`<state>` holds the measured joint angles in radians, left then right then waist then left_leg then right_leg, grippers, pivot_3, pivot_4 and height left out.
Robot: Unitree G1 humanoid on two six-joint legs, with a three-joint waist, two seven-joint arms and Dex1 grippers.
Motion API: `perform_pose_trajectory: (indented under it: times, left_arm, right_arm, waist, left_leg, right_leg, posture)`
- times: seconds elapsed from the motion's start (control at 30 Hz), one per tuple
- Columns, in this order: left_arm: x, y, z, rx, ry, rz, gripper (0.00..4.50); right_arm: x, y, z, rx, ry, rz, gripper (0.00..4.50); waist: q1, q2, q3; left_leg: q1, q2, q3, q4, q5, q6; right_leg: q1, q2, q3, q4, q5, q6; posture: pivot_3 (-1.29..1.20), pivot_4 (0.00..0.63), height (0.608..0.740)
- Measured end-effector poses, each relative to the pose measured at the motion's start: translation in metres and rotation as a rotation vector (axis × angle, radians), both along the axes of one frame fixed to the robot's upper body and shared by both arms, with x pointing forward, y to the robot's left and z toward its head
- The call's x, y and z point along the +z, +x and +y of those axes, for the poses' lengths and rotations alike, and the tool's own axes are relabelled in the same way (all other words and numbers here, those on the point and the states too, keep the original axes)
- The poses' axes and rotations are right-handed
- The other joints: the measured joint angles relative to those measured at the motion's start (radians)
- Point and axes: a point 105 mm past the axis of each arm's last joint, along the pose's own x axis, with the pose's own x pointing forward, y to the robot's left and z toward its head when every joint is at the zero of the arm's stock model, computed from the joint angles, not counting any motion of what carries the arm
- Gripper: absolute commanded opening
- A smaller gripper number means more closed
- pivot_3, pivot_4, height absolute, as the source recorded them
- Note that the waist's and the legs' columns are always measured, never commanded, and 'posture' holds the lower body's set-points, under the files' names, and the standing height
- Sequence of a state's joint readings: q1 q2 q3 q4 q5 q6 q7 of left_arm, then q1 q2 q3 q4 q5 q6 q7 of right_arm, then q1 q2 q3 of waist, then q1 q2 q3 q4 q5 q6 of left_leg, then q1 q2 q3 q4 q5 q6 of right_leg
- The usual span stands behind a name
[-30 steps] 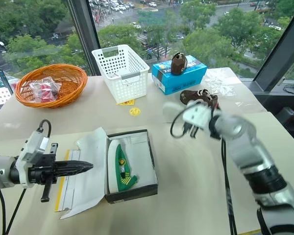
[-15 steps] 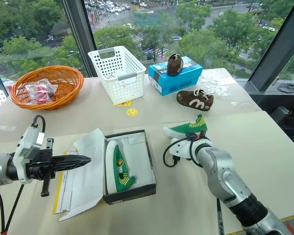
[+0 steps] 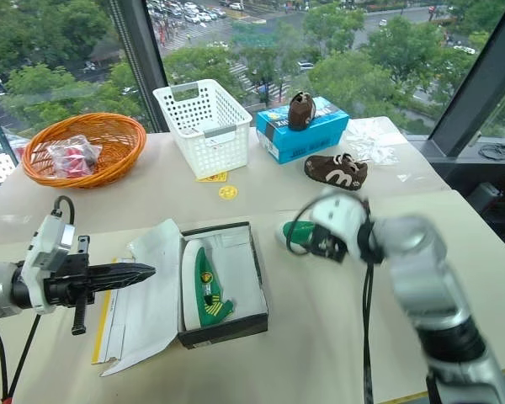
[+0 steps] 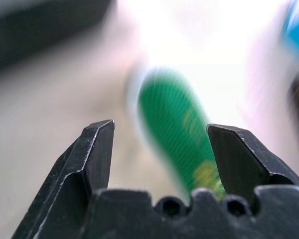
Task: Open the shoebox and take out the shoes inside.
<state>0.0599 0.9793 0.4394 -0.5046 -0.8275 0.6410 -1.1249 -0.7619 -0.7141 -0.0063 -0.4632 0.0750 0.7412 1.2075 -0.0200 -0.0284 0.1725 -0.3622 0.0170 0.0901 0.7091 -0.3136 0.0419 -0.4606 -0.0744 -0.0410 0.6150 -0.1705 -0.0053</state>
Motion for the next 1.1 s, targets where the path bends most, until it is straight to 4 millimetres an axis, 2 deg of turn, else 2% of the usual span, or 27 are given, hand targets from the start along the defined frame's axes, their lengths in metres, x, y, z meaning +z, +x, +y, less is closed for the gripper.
perform_pose_trajectory:
  times: [0.07,0.1,0.13,0.17,0.23,0.3,0.4,0.57,0.8,1.1]
  left_arm:
    - [0.001,0.002,0.002,0.010,-0.004,-0.003,0.00]
    - [0.002,0.003,0.003,0.014,-0.007,-0.005,0.00]
    - [0.002,0.006,0.005,0.024,-0.011,-0.007,0.00]
    - [0.003,0.008,0.006,0.028,-0.013,-0.009,0.00]
    - [0.005,0.010,0.007,0.031,-0.015,-0.019,0.00]
    - [0.006,0.012,0.009,0.042,-0.012,-0.021,0.00]
    - [0.001,0.013,0.017,0.070,0.001,0.000,0.00]
    - [-0.001,0.009,0.023,0.094,0.012,0.012,0.00]
    - [0.000,0.007,0.028,0.132,0.019,0.000,0.00]
    - [-0.001,0.003,0.027,0.146,0.024,0.003,0.00]
  right_arm:
    - [0.033,-0.010,0.021,0.154,-0.016,-0.131,3.55]
    - [0.038,-0.011,0.030,0.205,-0.029,-0.162,3.55]
    - [0.035,-0.010,0.050,0.300,-0.065,-0.192,3.55]
    - [0.027,-0.009,0.064,0.361,-0.096,-0.197,3.55]
    - [-0.004,-0.010,0.094,0.509,-0.192,-0.193,3.55]
    - [-0.031,-0.014,0.110,0.626,-0.291,-0.202,3.55]
    - [-0.049,-0.006,0.119,0.695,-0.391,-0.282,3.55]
    - [-0.056,0.004,0.128,0.776,-0.492,-0.424,3.55]
    - [-0.082,-0.001,0.128,0.919,-0.610,-0.482,3.55]
    - [-0.097,-0.010,0.141,1.010,-0.655,-0.539,3.55]
  waist:
    - [0.003,-0.002,-0.001]
    - [0.004,-0.003,-0.002]
    - [0.005,-0.004,-0.002]
    - [0.004,-0.004,-0.002]
    - [0.003,-0.004,-0.002]
    - [0.005,-0.004,-0.002]
    - [0.008,-0.003,-0.002]
    - [0.006,-0.003,-0.002]
    - [0.004,-0.003,-0.001]
    - [0.003,-0.003,-0.001]
  left_leg:
    - [0.003,0.001,-0.001,-0.003,0.000,-0.001]
    - [0.004,0.001,-0.001,-0.006,0.001,-0.002]
    - [0.006,0.001,-0.001,-0.007,0.001,-0.003]
    - [0.006,0.000,0.000,-0.008,0.001,-0.003]
    - [0.004,0.000,0.000,-0.008,0.002,-0.004]
    - [0.000,-0.001,0.000,-0.007,0.006,-0.010]
    - [-0.003,-0.002,-0.001,-0.004,0.005,-0.009]
    - [-0.008,-0.001,-0.002,-0.004,0.005,-0.009]
    - [-0.007,0.000,-0.003,-0.004,0.005,-0.010]
    - [-0.005,0.000,-0.004,-0.004,0.007,-0.014]
  right_leg:
    - [0.002,0.001,-0.002,-0.001,0.002,-0.008]
    - [0.003,0.001,-0.002,-0.002,0.002,-0.008]
    - [0.004,0.001,-0.002,-0.002,0.001,-0.008]
    - [0.003,0.001,-0.002,-0.002,0.001,-0.008]
    - [0.002,0.000,-0.002,-0.002,0.001,-0.008]
    - [0.000,-0.002,-0.003,-0.001,0.001,-0.007]
    - [-0.001,-0.003,-0.005,-0.002,0.001,-0.006]
    - [-0.004,-0.003,-0.007,-0.002,0.002,-0.005]
    - [-0.004,-0.003,-0.008,-0.002,0.001,-0.005]
    - [-0.004,-0.003,-0.008,0.002,0.000,-0.008]
  posture:
    - [0.00,0.150,0.731]
    - [0.00,0.150,0.731]
    - [0.00,0.150,0.731]
    - [0.00,0.150,0.731]
    - [0.00,0.150,0.731]
    - [0.00,0.150,0.731]
    - [0.00,0.150,0.731]
    - [0.00,0.150,0.731]
    - [0.00,0.150,0.731]
    - [0.00,0.150,0.731]
